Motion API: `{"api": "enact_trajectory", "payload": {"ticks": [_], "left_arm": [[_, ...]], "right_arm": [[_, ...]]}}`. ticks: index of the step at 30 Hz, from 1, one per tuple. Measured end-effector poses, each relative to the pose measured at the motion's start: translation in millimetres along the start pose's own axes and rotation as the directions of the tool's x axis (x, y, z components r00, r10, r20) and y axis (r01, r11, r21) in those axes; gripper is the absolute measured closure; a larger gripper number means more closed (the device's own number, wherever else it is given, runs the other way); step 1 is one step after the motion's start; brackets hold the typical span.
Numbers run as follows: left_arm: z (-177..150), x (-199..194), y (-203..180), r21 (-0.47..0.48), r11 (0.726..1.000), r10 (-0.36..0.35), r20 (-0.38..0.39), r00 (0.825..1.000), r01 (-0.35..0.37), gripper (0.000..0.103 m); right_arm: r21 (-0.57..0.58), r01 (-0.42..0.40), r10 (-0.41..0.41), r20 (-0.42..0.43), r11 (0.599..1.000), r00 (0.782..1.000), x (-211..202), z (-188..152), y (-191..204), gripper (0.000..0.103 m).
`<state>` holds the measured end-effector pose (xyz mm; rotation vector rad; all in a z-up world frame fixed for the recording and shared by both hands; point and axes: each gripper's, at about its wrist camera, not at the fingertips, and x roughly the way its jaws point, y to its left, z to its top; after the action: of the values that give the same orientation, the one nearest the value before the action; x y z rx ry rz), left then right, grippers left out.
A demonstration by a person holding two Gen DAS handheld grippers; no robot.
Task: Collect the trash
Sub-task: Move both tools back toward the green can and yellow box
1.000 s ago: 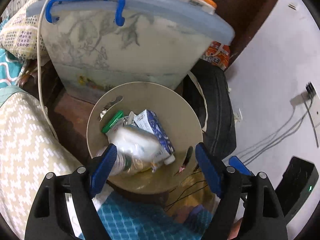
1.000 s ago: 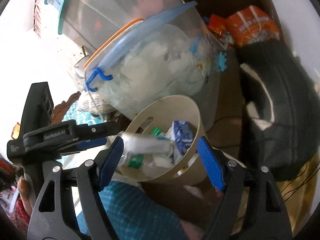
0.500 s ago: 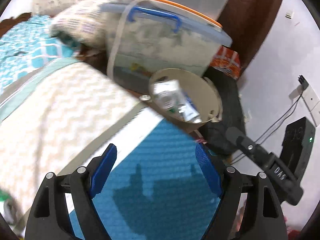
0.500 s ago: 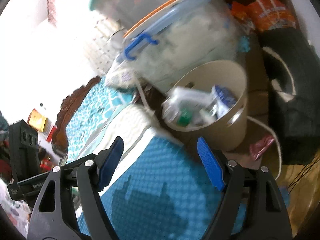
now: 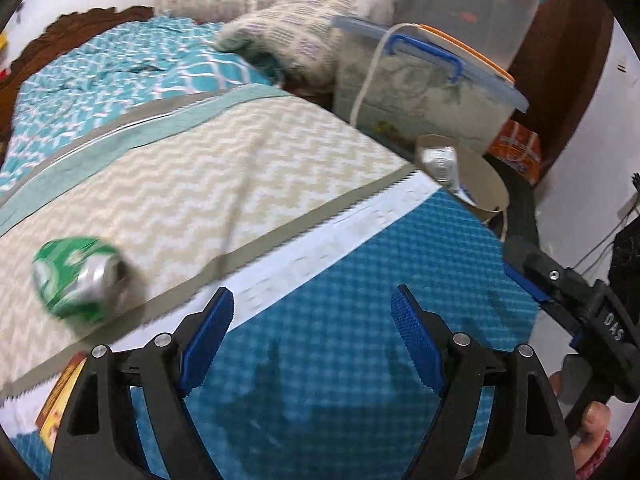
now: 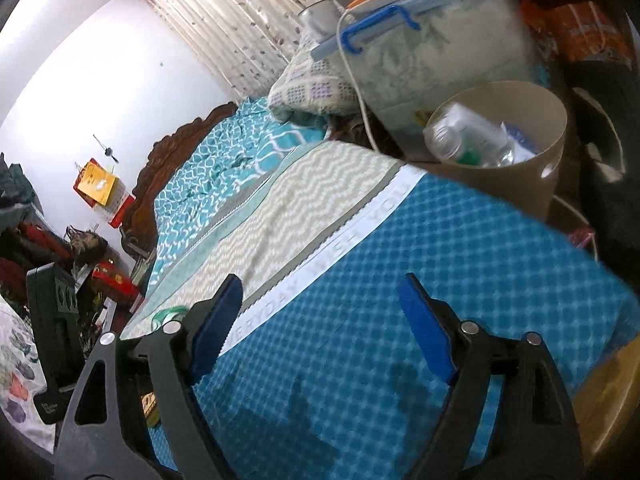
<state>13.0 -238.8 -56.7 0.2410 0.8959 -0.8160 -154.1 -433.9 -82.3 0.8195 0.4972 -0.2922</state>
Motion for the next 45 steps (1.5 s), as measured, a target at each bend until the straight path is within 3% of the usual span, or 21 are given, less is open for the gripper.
{"api": "enact_trajectory", "payload": {"ticks": [7,28,36,45], "left_arm": [[-28,-25,25,-0.037,0.997,0.065,0.046,0.997,-0.063,0.023],[-65,-52,54,-0.068,0.987,0.154,0.128,0.98,-0.146,0.022],[-83,-52,47,-0.012,0.991,0.136,0.147,0.98,-0.136,0.022],[-100,-57,62,-0.032,0.991,0.131,0.147,0.98,-0.128,0.022]], "right_arm": [[-0.017,0.032,-0.033,-0.01,0.999,0.999,-3,-16,24,0.011],[-0.058,0.109,-0.109,0.008,0.992,0.994,-9,-44,61,0.004],[-0.09,0.108,-0.111,-0.04,0.99,0.993,-4,-60,70,0.004],[-0.14,0.058,-0.071,-0.088,0.989,0.994,7,-72,89,0.004]]}}
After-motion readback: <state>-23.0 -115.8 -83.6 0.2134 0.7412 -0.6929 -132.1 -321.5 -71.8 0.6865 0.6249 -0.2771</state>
